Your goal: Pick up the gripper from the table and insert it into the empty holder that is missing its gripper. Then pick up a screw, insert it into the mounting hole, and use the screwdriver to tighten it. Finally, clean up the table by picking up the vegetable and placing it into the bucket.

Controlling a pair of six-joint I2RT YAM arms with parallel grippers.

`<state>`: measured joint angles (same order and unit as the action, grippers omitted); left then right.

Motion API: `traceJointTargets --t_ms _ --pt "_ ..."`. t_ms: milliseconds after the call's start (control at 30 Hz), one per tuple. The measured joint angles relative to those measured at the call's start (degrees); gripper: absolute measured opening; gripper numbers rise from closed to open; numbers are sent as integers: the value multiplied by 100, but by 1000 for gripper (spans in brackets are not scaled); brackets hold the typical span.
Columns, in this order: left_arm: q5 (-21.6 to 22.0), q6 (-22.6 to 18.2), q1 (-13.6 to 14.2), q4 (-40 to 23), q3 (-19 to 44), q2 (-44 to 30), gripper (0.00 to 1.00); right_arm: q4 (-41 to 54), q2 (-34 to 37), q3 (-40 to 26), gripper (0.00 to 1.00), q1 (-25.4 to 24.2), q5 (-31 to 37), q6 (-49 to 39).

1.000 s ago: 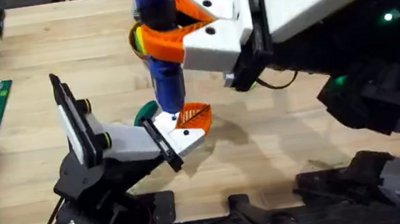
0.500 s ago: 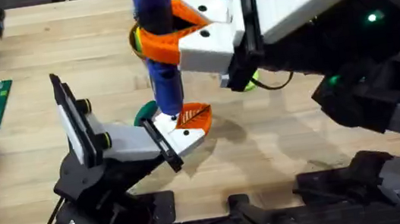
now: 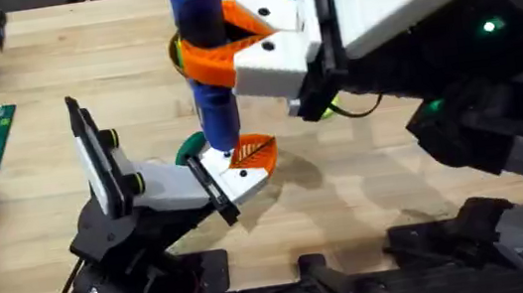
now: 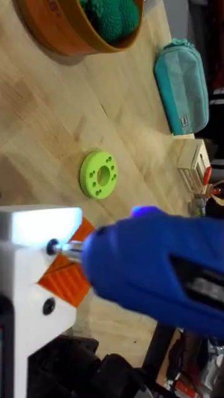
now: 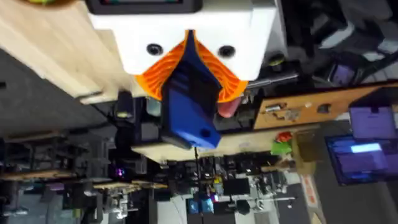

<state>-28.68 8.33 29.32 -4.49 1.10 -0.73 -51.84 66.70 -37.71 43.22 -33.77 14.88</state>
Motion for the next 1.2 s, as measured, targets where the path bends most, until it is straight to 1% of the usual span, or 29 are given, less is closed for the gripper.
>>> traceJointTargets --t_ms 100,167,233,300,500,633,767,867,1067,1200 --pt "2 -13 0 -5 0 2 10 -737 83 30 40 -2 -20 154" --pt "0 -15 0 -7 0 0 10 -1398 70 30 40 -2 -10 239" --pt "0 -15 0 -7 0 0 10 -1698 -28 28 40 -6 -8 278" --pt "0 -15 0 -7 0 -2 10 -1733 -103 28 40 -7 -12 311" --pt "0 -15 0 -7 0 0 10 -1395 -84 28 40 -20 -14 336" --pt "0 -15 0 -7 0 0 10 -1277 -86 28 40 -128 -21 284" --pt "0 -15 0 -7 0 0 10 -613 -84 28 40 -507 -19 6" --pt "0 -15 0 -7 0 0 10 -223 -82 28 40 -922 -10 -333" --pt "2 -15 0 -7 0 -2 10 -192 -84 28 40 -1895 40 -728" --pt "0 -15 0 -7 0 -2 10 2 -84 28 40 -2374 70 -806"
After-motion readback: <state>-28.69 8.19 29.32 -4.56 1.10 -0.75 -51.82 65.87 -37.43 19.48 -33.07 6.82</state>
